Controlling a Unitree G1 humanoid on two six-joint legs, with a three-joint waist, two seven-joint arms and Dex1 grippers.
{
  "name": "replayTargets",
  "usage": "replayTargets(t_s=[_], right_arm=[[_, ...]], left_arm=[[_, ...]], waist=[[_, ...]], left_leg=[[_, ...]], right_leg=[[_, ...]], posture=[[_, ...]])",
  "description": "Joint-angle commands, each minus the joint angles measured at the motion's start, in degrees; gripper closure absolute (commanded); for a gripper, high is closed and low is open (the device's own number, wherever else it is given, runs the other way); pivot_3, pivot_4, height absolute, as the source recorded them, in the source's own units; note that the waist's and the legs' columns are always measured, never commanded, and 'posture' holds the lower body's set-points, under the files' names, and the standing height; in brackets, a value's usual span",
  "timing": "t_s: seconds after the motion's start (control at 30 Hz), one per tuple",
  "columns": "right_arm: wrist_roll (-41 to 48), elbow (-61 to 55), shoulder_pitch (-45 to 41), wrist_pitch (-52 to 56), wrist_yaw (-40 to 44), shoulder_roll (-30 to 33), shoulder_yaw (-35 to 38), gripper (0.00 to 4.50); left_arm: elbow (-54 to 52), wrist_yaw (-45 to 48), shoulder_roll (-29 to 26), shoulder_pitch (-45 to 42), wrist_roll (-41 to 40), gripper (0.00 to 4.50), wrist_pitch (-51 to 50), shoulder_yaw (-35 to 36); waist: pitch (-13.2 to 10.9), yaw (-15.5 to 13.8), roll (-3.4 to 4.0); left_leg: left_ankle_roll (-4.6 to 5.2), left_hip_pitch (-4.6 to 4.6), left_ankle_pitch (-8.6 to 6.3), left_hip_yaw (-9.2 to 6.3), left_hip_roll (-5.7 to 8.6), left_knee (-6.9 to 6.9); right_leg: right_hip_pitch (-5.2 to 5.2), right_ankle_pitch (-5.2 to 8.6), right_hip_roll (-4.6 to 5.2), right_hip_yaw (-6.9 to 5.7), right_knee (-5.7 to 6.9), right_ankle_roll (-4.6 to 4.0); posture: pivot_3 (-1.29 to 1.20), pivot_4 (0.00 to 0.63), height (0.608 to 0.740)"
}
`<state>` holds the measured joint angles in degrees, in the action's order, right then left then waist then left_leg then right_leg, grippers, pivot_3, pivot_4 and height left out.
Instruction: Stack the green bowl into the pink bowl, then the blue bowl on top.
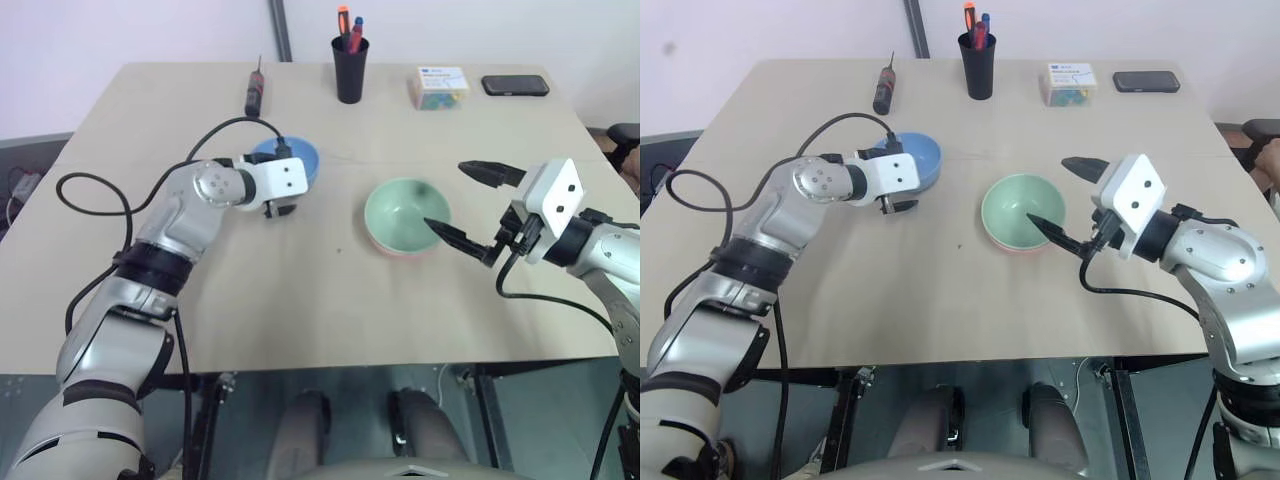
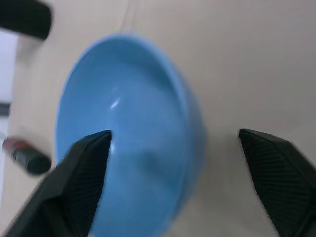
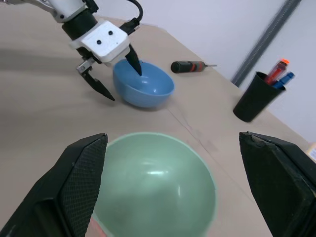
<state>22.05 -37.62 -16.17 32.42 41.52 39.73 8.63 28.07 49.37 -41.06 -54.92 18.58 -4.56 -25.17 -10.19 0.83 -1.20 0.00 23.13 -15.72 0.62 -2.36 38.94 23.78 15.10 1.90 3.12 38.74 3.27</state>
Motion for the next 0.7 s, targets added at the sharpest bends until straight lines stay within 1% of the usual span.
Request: replayTargets(t_s=[0.03, 0.1, 0.2, 0.23, 0.4, 0.47, 0.57, 0.63, 0.7], right_arm=[[1.5, -4.1, 1.0, 0.8, -1.9, 0.9, 3.3, 0.0], [1.7, -4.7, 1.7, 1.1, -2.6, 1.1, 3.6, 0.0], [1.7, -5.2, 2.8, 1.2, -3.5, 1.3, 3.8, 0.0], [1.8, -5.3, 3.1, 1.2, -3.7, 1.4, 4.0, 0.0], [2.3, -5.7, 4.8, 1.3, -4.6, 2.0, 5.4, 0.0], [2.5, -6.2, 6.0, 1.5, -5.0, 2.2, 6.5, 0.0], [2.1, -7.5, 8.9, 1.3, -5.6, 2.6, 8.3, 0.0], [3.2, -8.6, 11.6, 1.0, -5.8, 1.6, 10.5, 0.0], [2.5, -10.1, 14.7, 0.0, -6.9, 0.8, 12.2, 0.0]], left_arm=[[3.8, 2.0, 0.2, -3.2, 1.2, 2.13, 4.0, 0.5], [5.3, 3.2, 0.5, -3.7, 1.4, 2.96, 5.2, 0.6], [6.8, 4.3, 1.3, -4.2, 1.6, 4.34, 6.0, 0.8], [7.1, 4.9, 1.5, -4.3, 1.6, 4.47, 6.3, 0.8], [4.1, 9.8, 1.8, -4.4, -2.0, 4.47, 7.9, 3.3], [0.8, 13.2, 1.9, -4.2, -5.8, 4.47, 9.7, 5.0], [-5.5, 17.5, 3.6, -4.3, -12.7, 4.47, 10.7, 7.8], [-9.4, 22.0, 6.1, -5.1, -18.2, 4.47, 6.0, 8.8], [-11.8, 26.2, 8.3, -5.4, -22.6, 4.47, 5.9, 8.8]], waist=[[0.0, 0.0, 0.0], [0.0, 0.0, 0.0], [0.0, -0.1, 0.0], [0.0, -0.1, 0.0], [0.0, -0.2, 0.0], [0.0, -0.2, 0.0], [0.0, -0.6, 0.0], [0.0, -0.8, 0.0], [0.0, -1.0, 0.0]], left_leg=[[0.0, 0.01, 0.0, 0.0, 0.0, 0.0], [0.0, -0.01, 0.0, 0.0, 0.0, 0.04], [0.0, 0.01, 0.0, -0.05, 0.0, 0.13], [0.0, 0.03, 0.0, -0.05, 0.0, 0.16], [0.0, 0.37, 0.0, -0.35, 0.0, 0.38], [0.0, 0.54, 0.0, -0.52, 0.01, 0.44], [-0.01, 0.68, 0.01, -0.71, 0.03, 0.48], [-0.01, 0.67, 0.01, -0.71, 0.06, 0.48], [-0.01, 0.66, 0.01, -0.76, 0.08, 0.53]], right_leg=[[0.0, 0.0, 0.0, 0.0, 0.01, 0.0], [0.0, 0.0, 0.0, 0.0, 0.05, 0.0], [-0.01, 0.0, 0.0, -0.03, 0.1, 0.01], [-0.02, 0.0, 0.0, -0.04, 0.1, 0.01], [0.07, 0.0, 0.0, -0.33, 0.08, 0.01], [0.15, 0.0, 0.01, -0.49, 0.08, 0.01], [0.16, 0.0, 0.06, -0.66, 0.05, 0.0], [0.13, 0.0, 0.09, -0.67, 0.03, 0.01], [0.06, 0.0, 0.09, -0.72, 0.03, 0.01]], posture=[[0.0, 0.15, 0.74], [0.0, 0.15, 0.74], [0.0, 0.15, 0.74], [0.0, 0.15, 0.74], [0.0, 0.15, 0.74], [0.0, 0.15, 0.74], [0.0, 0.15, 0.74], [0.0, 0.15, 0.74], [0.0, 0.15, 0.74]])
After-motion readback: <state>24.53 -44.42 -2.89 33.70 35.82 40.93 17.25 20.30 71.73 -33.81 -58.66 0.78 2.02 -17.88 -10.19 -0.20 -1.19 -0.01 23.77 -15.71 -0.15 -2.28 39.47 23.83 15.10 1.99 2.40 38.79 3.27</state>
